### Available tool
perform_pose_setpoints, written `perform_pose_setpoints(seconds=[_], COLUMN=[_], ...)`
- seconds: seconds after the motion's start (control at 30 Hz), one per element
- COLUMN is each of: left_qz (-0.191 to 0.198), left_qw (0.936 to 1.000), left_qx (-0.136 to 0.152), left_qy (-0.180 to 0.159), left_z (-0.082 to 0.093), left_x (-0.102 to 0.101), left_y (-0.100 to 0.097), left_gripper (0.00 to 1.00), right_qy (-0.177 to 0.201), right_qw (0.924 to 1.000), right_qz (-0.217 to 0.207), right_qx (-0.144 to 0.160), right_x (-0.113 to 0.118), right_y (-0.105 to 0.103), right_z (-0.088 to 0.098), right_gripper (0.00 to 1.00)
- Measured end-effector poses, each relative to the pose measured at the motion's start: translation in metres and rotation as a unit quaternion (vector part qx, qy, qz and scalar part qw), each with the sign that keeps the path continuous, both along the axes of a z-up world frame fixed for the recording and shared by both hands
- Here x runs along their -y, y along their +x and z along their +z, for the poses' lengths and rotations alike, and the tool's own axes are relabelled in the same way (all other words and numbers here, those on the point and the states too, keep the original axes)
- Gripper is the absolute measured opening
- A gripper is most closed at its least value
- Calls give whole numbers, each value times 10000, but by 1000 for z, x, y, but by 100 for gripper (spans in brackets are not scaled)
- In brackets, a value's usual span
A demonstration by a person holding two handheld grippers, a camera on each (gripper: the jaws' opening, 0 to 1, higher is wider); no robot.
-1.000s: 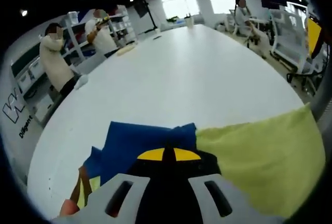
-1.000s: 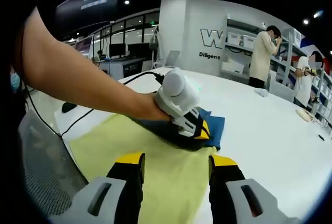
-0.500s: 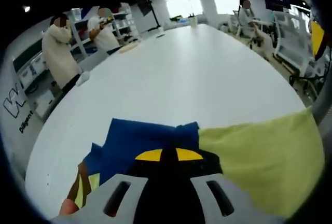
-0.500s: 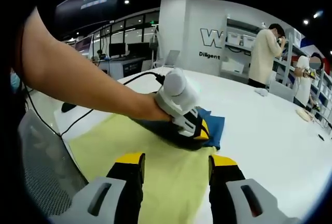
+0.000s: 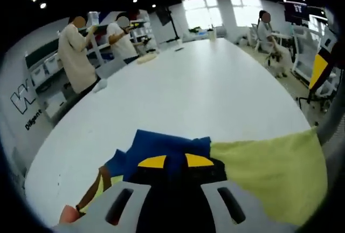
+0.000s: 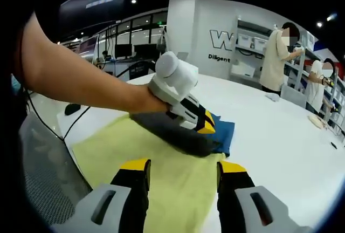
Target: Fold the garment on the visible template until the final outline fits inside the template.
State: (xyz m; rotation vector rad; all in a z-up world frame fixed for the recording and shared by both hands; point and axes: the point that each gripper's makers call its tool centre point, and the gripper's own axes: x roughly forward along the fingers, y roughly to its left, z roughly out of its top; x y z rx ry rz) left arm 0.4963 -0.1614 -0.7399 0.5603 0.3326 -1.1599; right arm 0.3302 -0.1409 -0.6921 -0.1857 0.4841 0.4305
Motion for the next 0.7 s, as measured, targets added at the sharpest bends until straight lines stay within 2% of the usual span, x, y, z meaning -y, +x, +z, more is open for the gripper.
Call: perform_pose_setpoints(seconds=[0.33, 0.5, 0.6, 0.7], left_qz=[310, 500, 618, 808], left_qw=[9985, 9973, 9968, 9952], left_qx=[251, 309, 328, 251], left_qy=[-384, -442, -395, -494], left_z=[47, 56, 58, 62], left_x=[-41, -60, -71, -84], left_y=[-10, -17, -23, -28], left_gripper=[14, 16, 21, 28], right_qy=[-36, -58, -61, -68], right_qw=[9999, 9998, 9997, 9996], right_qz=[128, 205, 245, 283], right_qx=[-2, 0, 2, -9], right_x=[-5, -7, -9, -10], right_y=[-2, -3, -3, -4], right_z=[0, 0, 0, -1], right_gripper=[49, 49, 49, 49])
